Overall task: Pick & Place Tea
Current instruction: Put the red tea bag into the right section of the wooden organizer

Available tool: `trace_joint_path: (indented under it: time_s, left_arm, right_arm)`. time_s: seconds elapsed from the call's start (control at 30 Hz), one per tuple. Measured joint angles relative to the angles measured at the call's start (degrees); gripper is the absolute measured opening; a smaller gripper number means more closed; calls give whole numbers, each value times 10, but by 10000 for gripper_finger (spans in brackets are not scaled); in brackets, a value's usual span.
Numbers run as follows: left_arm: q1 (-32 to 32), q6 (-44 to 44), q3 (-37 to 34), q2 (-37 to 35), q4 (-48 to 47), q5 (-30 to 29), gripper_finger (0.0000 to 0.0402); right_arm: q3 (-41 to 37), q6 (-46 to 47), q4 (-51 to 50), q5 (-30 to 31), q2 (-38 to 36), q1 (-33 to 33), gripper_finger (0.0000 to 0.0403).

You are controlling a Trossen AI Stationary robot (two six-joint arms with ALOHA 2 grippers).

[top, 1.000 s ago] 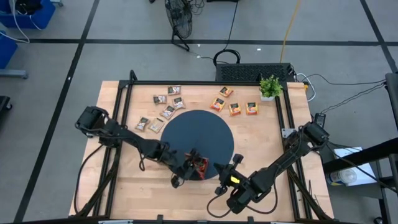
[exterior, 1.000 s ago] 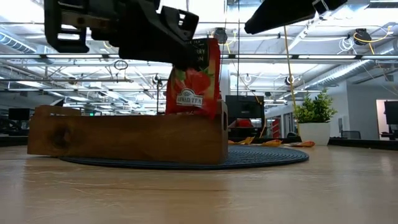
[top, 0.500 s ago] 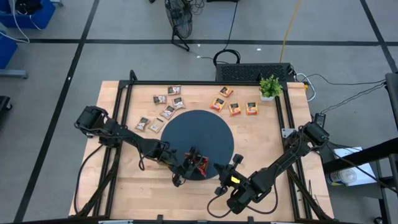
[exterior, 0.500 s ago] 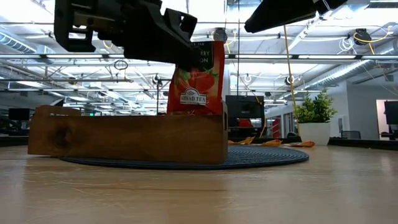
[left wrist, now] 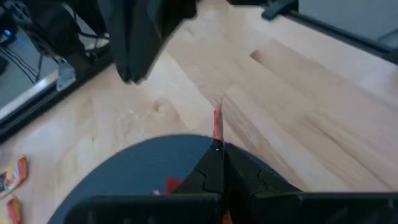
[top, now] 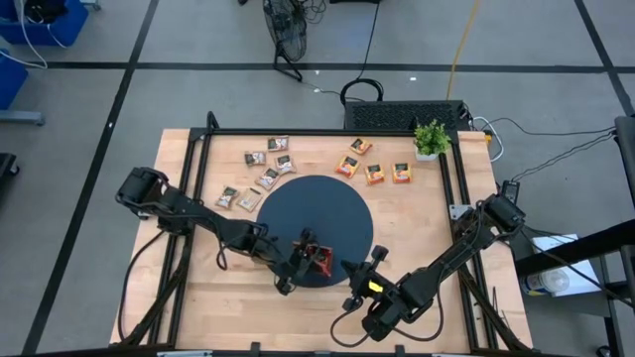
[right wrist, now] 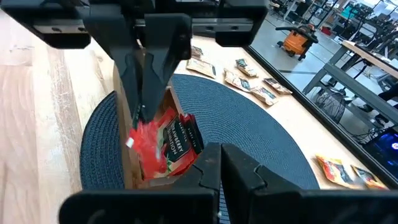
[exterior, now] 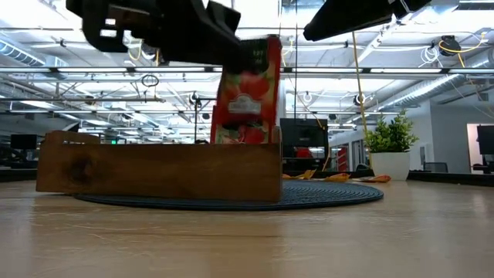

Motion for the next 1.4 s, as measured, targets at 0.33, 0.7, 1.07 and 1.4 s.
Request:
trace_joint_path:
  time_s: [0.33, 0.7, 1.07, 1.4]
  left_arm:
    - [0, -26, -1, -10, -27, 1, 5]
    - [11, -31, -1, 15, -8, 2, 3]
    - [24, -46, -1, 92, 48, 51, 4]
    - [19, -58, -1, 91, 46, 51, 5]
  right_arm:
    - [0, 0, 2, 0, 0, 0, 0]
    - [0, 0, 2, 0, 0, 0, 0]
    - [0, 0, 2, 0, 0, 0, 0]
    - [0, 0, 2, 0, 0, 0, 0]
